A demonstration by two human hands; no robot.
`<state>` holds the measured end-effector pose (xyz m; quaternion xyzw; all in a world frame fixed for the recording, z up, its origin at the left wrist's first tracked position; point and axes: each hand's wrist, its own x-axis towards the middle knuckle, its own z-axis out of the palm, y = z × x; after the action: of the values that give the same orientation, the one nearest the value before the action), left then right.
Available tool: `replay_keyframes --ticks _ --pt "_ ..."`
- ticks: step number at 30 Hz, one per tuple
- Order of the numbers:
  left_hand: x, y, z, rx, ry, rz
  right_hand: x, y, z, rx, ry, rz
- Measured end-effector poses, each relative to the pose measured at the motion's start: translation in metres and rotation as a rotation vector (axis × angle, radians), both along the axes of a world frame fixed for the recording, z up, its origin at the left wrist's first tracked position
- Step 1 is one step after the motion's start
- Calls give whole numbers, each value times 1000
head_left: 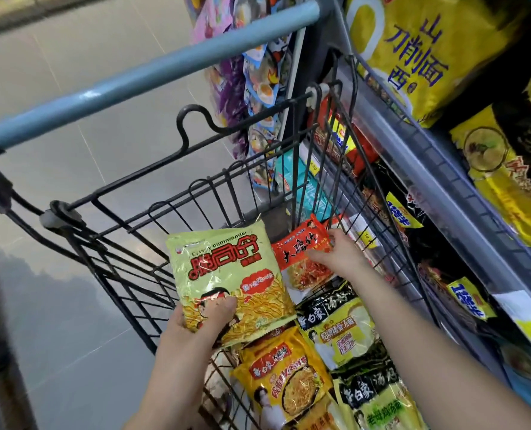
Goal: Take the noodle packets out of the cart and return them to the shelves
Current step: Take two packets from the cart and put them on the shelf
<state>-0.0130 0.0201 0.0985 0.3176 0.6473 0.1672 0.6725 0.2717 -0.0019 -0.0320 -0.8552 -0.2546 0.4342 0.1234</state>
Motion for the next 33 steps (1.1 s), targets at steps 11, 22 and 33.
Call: replay_keyframes --ticks 11,22,33 --pt "-22 19 1 80 -48 -112 -28 30 -36 -334 -251 142" --pt "-26 29 5 94 -113 -49 -34 22 -32 -409 -274 164" --pt "-28 31 1 104 -78 -88 -37 -8 -21 -123 -257 -52"
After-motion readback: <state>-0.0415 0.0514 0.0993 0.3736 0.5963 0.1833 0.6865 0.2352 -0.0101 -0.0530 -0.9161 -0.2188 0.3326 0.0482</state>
